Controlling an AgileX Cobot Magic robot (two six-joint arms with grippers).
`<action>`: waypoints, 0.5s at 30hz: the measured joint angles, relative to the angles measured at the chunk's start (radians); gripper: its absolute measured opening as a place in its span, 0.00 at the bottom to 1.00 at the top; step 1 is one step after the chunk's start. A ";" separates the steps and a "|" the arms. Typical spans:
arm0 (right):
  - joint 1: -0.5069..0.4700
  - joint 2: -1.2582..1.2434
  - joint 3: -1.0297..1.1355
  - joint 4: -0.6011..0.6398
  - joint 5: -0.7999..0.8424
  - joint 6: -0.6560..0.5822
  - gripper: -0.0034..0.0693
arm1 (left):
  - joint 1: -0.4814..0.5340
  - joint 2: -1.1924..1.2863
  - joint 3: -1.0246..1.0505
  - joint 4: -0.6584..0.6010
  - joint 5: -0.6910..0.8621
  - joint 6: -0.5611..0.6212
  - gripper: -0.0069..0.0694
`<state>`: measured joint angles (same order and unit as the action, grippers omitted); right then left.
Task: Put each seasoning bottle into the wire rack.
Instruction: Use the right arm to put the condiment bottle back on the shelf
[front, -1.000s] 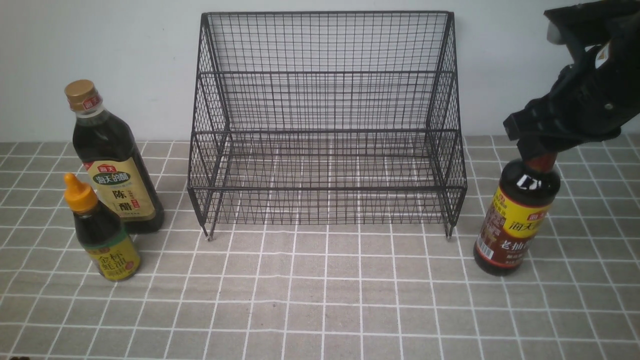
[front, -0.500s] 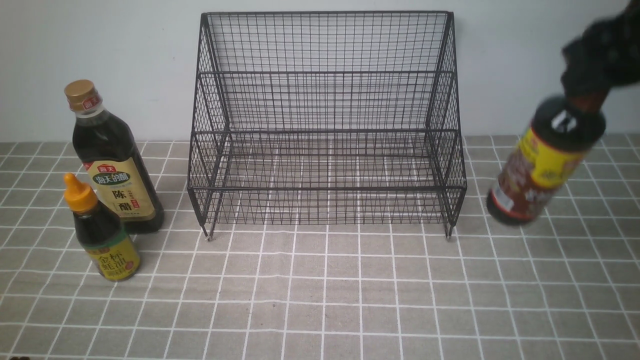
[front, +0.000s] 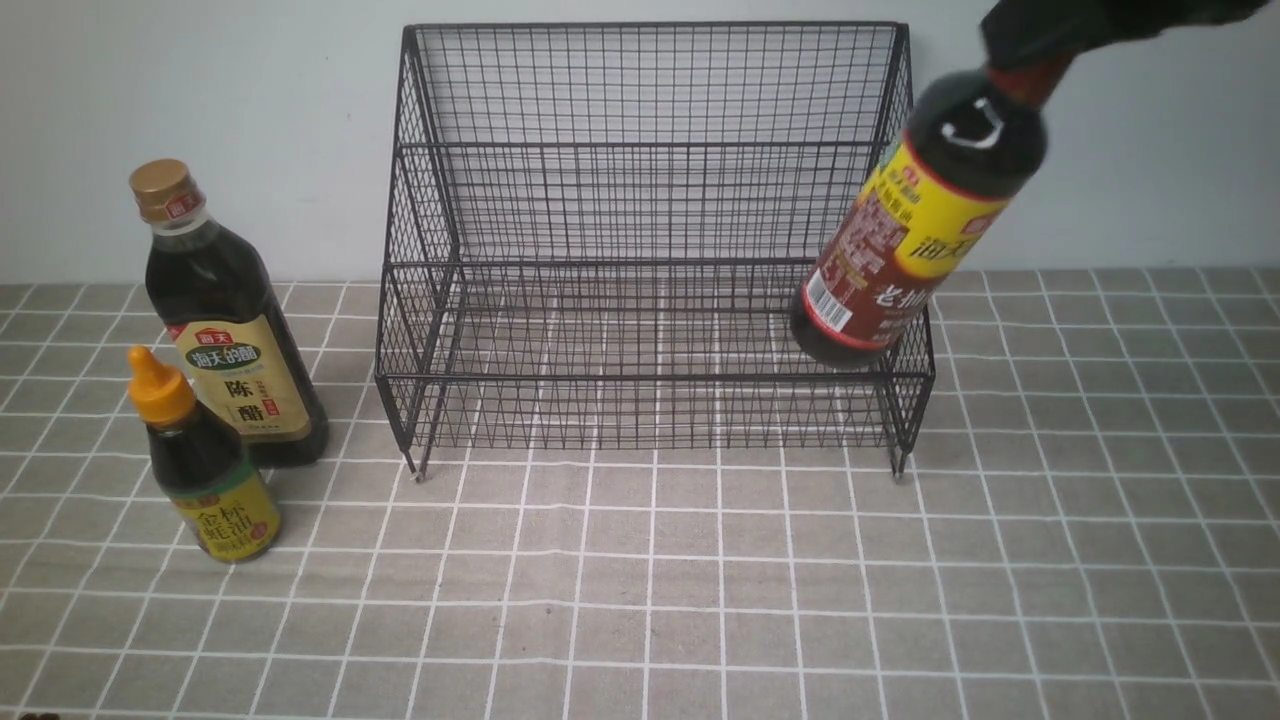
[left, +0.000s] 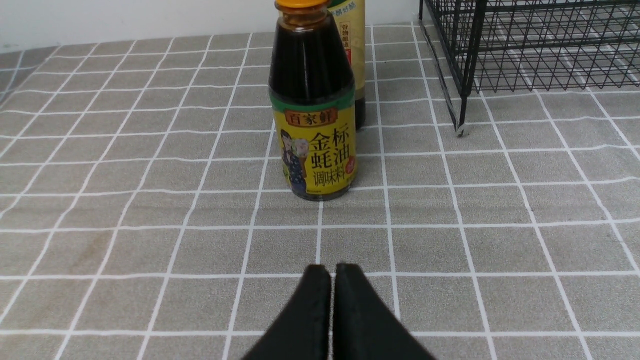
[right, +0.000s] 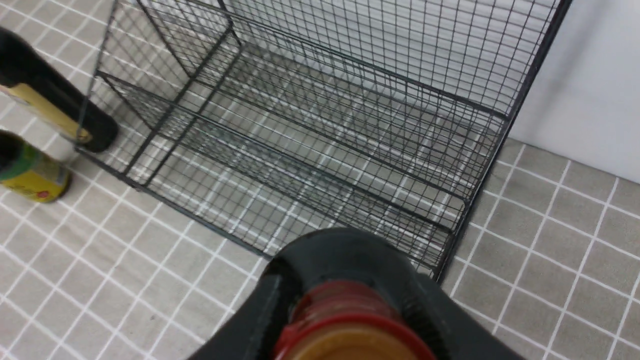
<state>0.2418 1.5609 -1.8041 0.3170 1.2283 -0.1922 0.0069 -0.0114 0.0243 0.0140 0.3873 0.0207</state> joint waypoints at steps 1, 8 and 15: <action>0.000 0.017 0.000 -0.003 -0.015 -0.002 0.43 | 0.000 0.000 0.000 0.000 0.000 0.000 0.08; 0.000 0.056 0.000 -0.012 -0.107 -0.006 0.43 | 0.000 0.000 0.000 0.000 0.000 0.000 0.08; 0.000 0.114 -0.005 -0.011 -0.113 -0.038 0.43 | 0.000 0.000 0.000 0.000 0.000 0.000 0.08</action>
<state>0.2418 1.6748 -1.8093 0.3064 1.1153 -0.2302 0.0069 -0.0114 0.0243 0.0140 0.3873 0.0207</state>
